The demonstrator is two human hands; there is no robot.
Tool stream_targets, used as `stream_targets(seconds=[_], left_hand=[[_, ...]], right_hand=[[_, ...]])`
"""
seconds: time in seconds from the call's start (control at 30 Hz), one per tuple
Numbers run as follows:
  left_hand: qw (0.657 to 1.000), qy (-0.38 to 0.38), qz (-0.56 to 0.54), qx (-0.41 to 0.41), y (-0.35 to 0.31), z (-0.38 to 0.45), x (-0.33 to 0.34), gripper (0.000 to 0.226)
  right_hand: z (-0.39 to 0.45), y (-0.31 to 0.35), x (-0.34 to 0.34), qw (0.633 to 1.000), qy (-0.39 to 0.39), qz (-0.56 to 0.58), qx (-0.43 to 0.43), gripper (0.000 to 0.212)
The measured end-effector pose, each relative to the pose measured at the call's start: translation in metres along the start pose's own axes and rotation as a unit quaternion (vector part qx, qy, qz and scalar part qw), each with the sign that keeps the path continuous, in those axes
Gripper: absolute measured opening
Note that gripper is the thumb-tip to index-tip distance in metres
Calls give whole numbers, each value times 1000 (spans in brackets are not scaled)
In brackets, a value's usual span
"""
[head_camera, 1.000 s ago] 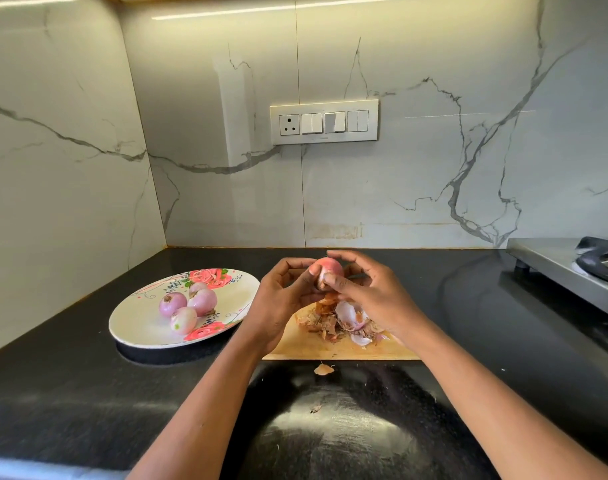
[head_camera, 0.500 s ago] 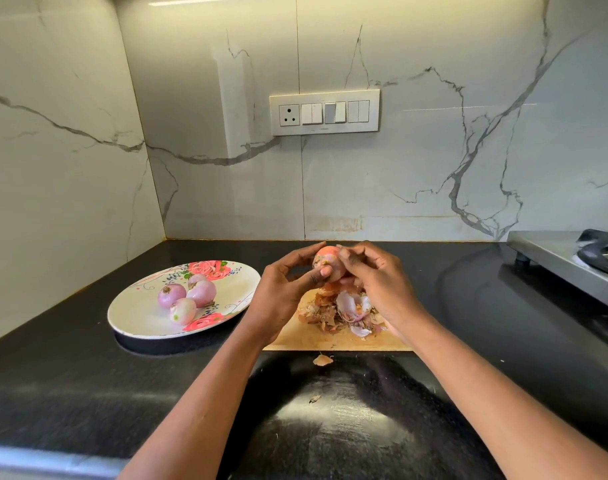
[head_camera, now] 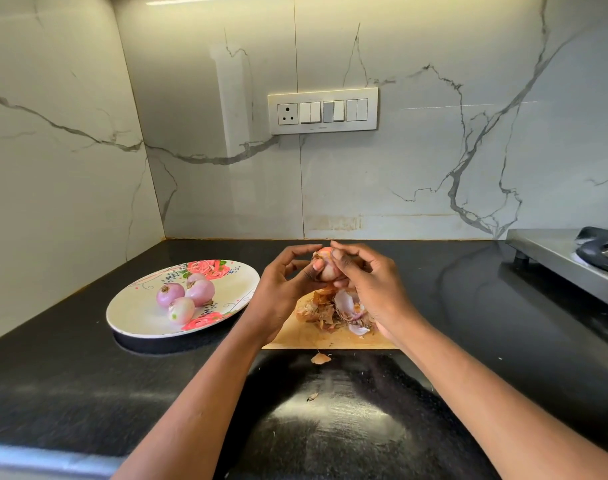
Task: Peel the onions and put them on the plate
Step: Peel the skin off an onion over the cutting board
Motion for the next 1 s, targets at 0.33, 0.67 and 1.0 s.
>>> stream_targets(seconds=[0.33,0.67,1.0], left_hand=[[1000,19,-22,-8,1,1,0,32],[998,-37,-32,-42,0,-1,-10,30],[998,-9,-37,-54,3,0,-9,26]], right_hand=[[1,-3,3,1000,-26,14,-10,11],[2,6,6,975,80,-202,-41,51],[7,2,-3,983,49,-161,-79,20]])
Point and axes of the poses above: each hand's wrist, its own z-axis towards the middle knuckle, its own x-axis out of the palm, y = z × x, the point moved 4 cm from there along z, towards the middle knuckle, and after that the axes turned 14 degrees about y, right-handed, at the moved point
